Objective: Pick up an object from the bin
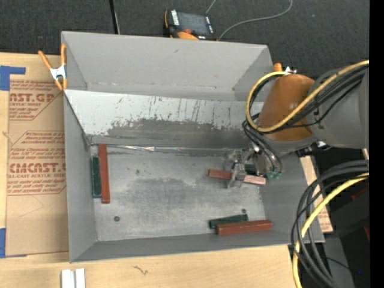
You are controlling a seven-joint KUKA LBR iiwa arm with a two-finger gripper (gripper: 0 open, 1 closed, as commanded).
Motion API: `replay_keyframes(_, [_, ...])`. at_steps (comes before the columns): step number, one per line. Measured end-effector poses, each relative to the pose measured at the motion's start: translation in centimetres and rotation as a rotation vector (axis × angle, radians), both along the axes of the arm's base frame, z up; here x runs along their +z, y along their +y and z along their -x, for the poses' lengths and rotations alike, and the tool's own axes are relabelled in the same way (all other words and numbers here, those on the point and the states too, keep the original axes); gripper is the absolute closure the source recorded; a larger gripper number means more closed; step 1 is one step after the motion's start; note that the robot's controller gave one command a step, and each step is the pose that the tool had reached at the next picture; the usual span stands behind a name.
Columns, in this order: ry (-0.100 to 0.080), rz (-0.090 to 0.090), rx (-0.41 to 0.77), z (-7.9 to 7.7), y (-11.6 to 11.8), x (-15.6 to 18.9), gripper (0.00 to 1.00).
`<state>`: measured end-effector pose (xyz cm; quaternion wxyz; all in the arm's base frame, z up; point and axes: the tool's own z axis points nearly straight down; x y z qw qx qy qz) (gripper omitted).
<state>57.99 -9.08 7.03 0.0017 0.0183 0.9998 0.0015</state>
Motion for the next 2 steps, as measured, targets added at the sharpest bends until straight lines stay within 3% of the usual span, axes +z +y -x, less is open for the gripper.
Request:
replay_keyframes(1, [-0.009,0.003,-0.032,0.93,1.69,19.27,1.00])
replay_keyframes(2, [0.000,0.002,-0.033,1.06,1.67,18.75,0.00])
